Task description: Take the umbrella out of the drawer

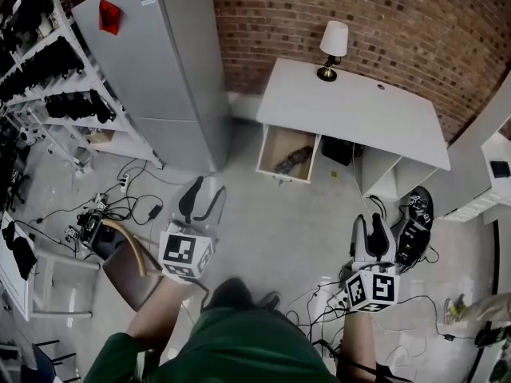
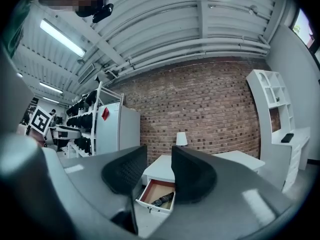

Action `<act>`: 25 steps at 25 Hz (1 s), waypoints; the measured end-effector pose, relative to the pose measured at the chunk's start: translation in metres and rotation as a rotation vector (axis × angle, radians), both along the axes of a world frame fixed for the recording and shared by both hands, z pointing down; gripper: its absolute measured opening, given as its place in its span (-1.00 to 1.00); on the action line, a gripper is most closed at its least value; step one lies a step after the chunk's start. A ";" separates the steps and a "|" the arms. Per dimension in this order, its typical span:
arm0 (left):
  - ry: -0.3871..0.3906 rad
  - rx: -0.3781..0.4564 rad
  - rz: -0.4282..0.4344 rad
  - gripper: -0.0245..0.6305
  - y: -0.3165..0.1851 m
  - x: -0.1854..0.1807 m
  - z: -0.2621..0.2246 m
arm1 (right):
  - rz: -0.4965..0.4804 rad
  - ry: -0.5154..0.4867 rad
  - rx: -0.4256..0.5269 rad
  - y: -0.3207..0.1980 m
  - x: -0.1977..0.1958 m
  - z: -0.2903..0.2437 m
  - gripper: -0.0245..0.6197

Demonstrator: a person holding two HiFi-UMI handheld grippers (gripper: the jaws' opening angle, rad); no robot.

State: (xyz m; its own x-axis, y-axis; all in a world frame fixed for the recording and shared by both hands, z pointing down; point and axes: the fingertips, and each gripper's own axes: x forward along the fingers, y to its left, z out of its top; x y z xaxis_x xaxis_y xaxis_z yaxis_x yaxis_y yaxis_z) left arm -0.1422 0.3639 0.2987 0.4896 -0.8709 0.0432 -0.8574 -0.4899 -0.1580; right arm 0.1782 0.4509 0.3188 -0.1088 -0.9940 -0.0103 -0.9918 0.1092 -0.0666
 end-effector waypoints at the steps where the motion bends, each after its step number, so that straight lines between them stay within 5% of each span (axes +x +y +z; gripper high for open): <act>1: -0.002 -0.006 -0.008 -0.28 -0.001 -0.001 0.003 | -0.006 -0.002 -0.003 -0.002 0.000 0.002 -0.50; 11: 0.009 -0.049 -0.024 -0.28 -0.053 -0.010 0.026 | -0.013 -0.015 -0.066 -0.058 -0.007 0.020 -0.50; 25: 0.038 -0.098 0.051 -0.28 -0.235 -0.049 0.048 | 0.034 0.046 -0.123 -0.223 -0.058 0.023 -0.50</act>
State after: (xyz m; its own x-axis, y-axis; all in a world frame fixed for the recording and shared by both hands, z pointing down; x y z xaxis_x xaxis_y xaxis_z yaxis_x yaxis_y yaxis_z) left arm -0.1911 0.1291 0.3466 0.5363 -0.8371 0.1078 -0.8352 -0.5447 -0.0752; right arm 0.1201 0.2283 0.3420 -0.0726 -0.9906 0.1159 -0.9971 0.0693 -0.0321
